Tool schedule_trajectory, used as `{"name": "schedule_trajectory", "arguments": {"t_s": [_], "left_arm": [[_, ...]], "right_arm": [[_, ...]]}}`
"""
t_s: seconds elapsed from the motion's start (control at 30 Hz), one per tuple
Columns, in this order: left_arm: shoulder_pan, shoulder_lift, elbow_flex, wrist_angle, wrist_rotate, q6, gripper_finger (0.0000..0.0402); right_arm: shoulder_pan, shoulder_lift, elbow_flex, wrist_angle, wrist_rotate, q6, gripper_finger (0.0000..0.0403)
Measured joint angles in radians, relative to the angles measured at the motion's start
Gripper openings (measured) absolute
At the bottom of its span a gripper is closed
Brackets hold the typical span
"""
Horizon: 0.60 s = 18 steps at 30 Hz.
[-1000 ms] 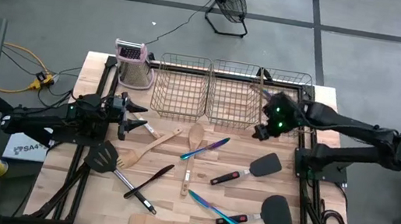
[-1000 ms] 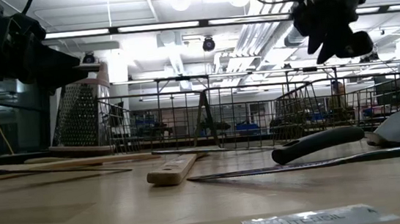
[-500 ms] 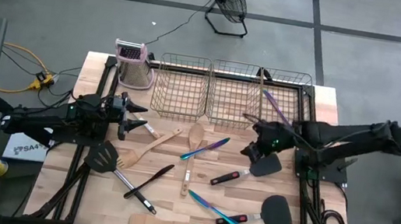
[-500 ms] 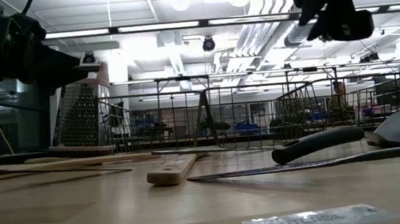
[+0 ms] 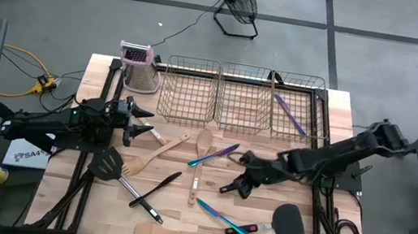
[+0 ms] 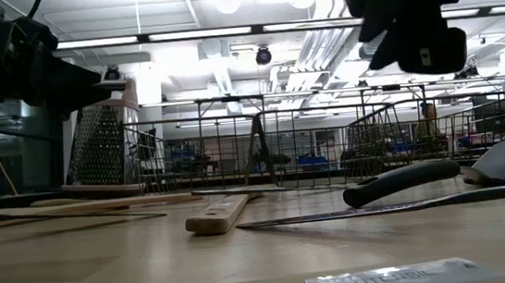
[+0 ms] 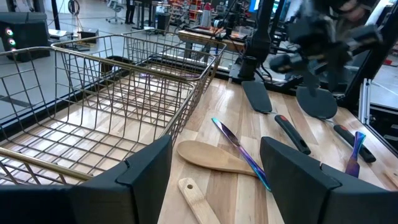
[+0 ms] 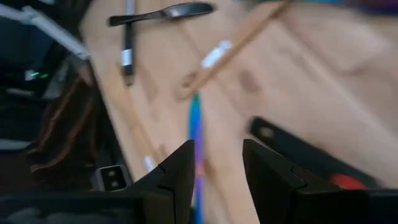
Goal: Pick & Place Kitchen Items
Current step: Put the bottom blue table knife into the right mesh basket
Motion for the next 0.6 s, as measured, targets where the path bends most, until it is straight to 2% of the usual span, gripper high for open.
{"name": "schedule_trajectory", "arguments": {"t_s": [0.23, 0.43, 0.6], "left_arm": [[0.000, 0.000, 0.000, 0.000, 0.000, 0.000, 0.0241], [0.000, 0.000, 0.000, 0.000, 0.000, 0.000, 0.0241], [0.000, 0.000, 0.000, 0.000, 0.000, 0.000, 0.0241]], "right_arm": [[0.073, 0.137, 0.010, 0.250, 0.007, 0.001, 0.0124], [0.113, 0.238, 0.130, 0.242, 0.005, -0.014, 0.0101], [0.149, 0.294, 0.264, 0.098, 0.008, -0.017, 0.0077]]}}
